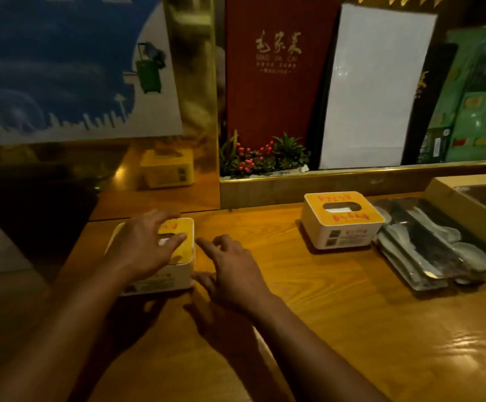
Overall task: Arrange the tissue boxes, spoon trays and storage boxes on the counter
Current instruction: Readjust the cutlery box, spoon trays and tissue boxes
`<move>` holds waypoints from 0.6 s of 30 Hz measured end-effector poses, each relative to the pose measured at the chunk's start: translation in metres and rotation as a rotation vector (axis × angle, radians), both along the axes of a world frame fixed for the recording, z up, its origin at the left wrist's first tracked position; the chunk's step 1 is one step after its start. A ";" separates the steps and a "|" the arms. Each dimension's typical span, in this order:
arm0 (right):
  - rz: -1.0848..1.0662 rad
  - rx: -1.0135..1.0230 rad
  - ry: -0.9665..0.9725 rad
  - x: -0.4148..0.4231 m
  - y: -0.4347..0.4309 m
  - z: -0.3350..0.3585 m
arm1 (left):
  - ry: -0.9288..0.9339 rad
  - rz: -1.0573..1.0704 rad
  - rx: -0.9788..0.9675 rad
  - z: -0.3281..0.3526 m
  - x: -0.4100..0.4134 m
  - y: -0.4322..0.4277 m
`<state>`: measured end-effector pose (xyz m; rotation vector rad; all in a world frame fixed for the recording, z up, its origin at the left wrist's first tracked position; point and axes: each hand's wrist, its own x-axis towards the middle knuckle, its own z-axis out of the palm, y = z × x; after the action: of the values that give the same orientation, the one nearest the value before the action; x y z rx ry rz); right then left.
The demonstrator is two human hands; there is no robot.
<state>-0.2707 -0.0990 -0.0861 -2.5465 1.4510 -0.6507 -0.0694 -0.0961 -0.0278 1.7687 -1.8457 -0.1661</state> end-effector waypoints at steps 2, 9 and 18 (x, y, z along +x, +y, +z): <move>-0.024 0.042 -0.001 0.024 0.007 -0.006 | 0.011 0.058 0.081 -0.008 0.033 0.006; -0.118 -0.039 0.048 0.044 0.006 -0.010 | 0.115 0.030 0.315 -0.036 0.077 0.015; -0.288 -0.030 0.055 -0.029 -0.010 -0.003 | 0.204 -0.038 0.181 -0.056 0.007 -0.008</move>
<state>-0.2999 -0.1086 -0.0895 -2.4154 1.8608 -0.6479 -0.0624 -0.1043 -0.0838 1.7636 -1.7632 -0.5237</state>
